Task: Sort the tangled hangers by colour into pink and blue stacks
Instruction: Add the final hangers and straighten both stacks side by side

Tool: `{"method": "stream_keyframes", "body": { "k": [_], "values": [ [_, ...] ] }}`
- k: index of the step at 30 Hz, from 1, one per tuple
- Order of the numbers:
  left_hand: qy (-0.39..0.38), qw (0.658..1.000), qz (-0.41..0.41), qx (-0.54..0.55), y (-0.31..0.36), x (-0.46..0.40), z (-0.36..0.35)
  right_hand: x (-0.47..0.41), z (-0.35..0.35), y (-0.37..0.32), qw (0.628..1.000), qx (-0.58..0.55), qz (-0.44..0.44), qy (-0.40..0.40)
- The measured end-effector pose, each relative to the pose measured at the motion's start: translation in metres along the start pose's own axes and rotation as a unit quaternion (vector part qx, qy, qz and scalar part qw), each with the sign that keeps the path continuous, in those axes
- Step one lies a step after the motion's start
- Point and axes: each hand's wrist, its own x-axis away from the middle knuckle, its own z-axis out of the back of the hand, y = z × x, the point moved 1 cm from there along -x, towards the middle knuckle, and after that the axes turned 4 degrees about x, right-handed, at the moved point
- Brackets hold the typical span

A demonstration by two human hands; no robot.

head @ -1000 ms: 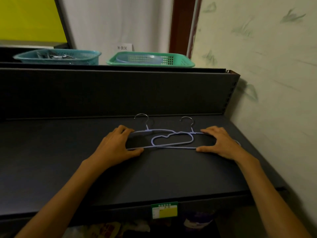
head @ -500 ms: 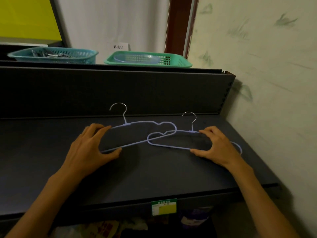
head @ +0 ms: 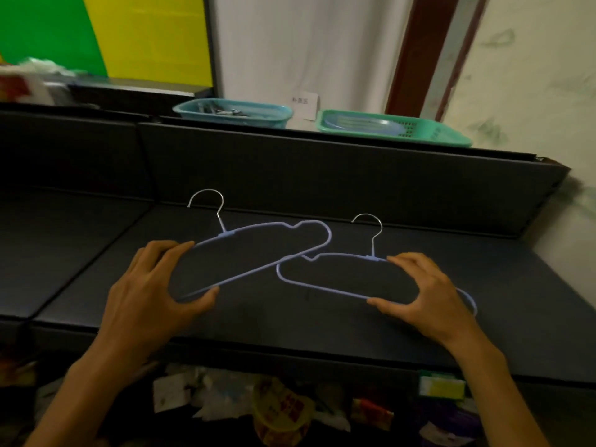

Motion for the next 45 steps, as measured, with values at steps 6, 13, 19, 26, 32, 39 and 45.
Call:
{"method": "stream_keyframes", "body": {
  "k": [6,13,19,26,32,39,45],
  "values": [
    [0.042,0.999,0.021,-0.015,-0.1,0.049,0.089,-0.019,-0.041,-0.124,0.999,-0.017,0.039,-0.005],
    [0.075,0.994,0.065,-0.047,-0.217,0.108,0.177,-0.039,-0.096,-0.277,0.995,-0.046,0.093,0.005],
    [0.098,0.986,0.11,-0.074,-0.297,0.141,0.235,-0.073,-0.131,-0.393,0.986,-0.059,0.153,0.002],
    [0.11,0.977,0.152,-0.098,-0.405,0.16,0.285,-0.122,-0.196,-0.528,0.975,-0.063,0.211,-0.007],
    [0.113,0.973,0.16,-0.118,-0.51,0.147,0.324,-0.166,-0.257,-0.639,0.967,-0.079,0.243,0.01],
    [0.093,0.977,0.148,-0.122,-0.637,0.11,0.364,-0.218,-0.298,-0.737,0.969,-0.075,0.237,0.01],
    [0.092,0.983,0.131,-0.095,-0.719,0.069,0.382,-0.256,-0.32,-0.792,0.977,-0.04,0.208,0.019]
  ]
}}
